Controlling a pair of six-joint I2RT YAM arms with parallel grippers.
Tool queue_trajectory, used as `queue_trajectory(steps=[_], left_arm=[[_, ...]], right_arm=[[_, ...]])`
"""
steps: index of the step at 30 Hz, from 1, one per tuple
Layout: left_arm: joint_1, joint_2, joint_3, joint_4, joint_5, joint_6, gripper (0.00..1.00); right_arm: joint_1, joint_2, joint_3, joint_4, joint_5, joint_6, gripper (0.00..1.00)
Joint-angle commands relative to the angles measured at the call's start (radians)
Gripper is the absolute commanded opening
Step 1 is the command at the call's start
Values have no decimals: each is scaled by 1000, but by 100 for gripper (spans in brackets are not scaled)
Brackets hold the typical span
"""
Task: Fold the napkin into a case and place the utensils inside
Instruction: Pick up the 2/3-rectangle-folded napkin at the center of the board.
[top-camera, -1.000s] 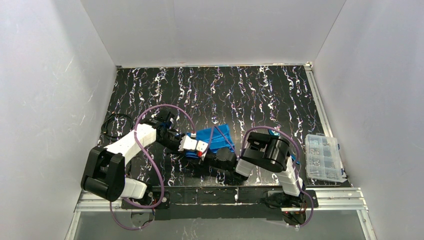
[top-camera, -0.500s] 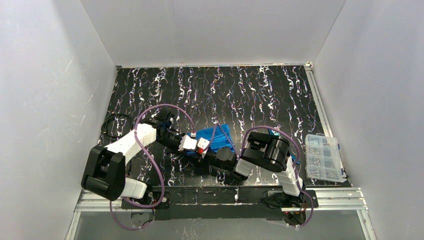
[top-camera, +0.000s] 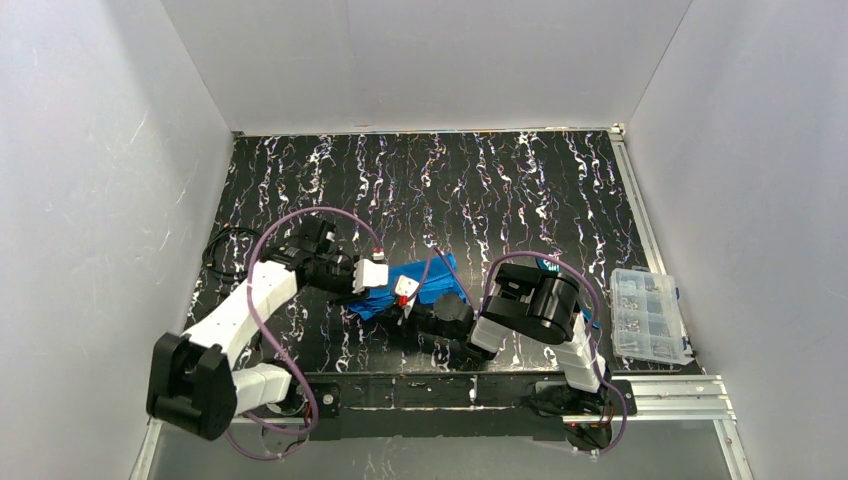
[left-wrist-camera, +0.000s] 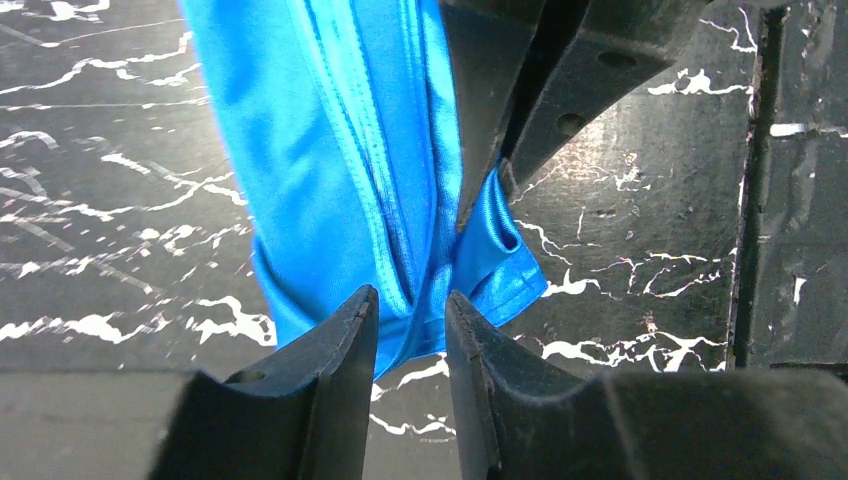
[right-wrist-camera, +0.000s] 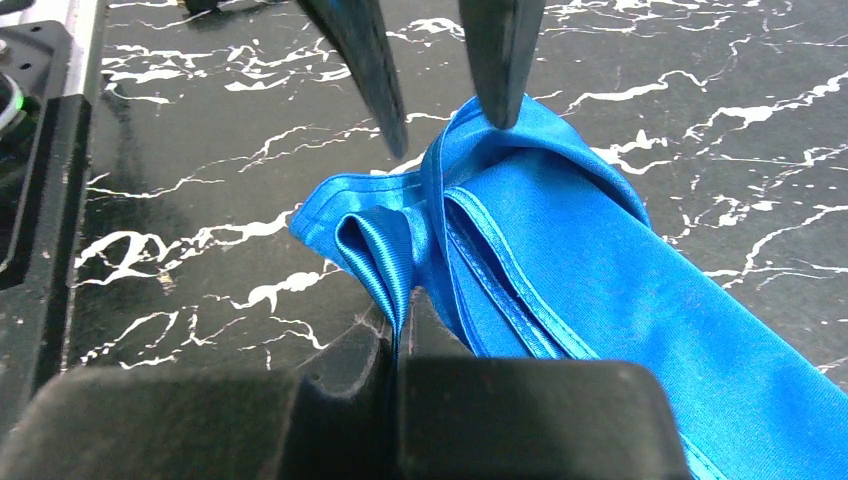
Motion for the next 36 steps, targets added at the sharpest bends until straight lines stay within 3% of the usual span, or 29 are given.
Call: queue_trajectory(steps=[1,8,12,28,36], left_arm=[[20,-111,-26,5,-41,-104,30],[28,-91,-14,184,-175,-322,35],[27,23,32,210,-278,-453,24],[-4,43,-38,205,-243,-489,11],[-16,107,-22,269,-289,-532,16]], right_arm=[[-5,-9,1,63,-44,41,1],[-17,-14,1,48,-56,71,1],[-20,-24,11,17,-55,92,1],[-64,-52,49,-92,-80,244,1],[-83,-67,49,-110,-100,318,1]])
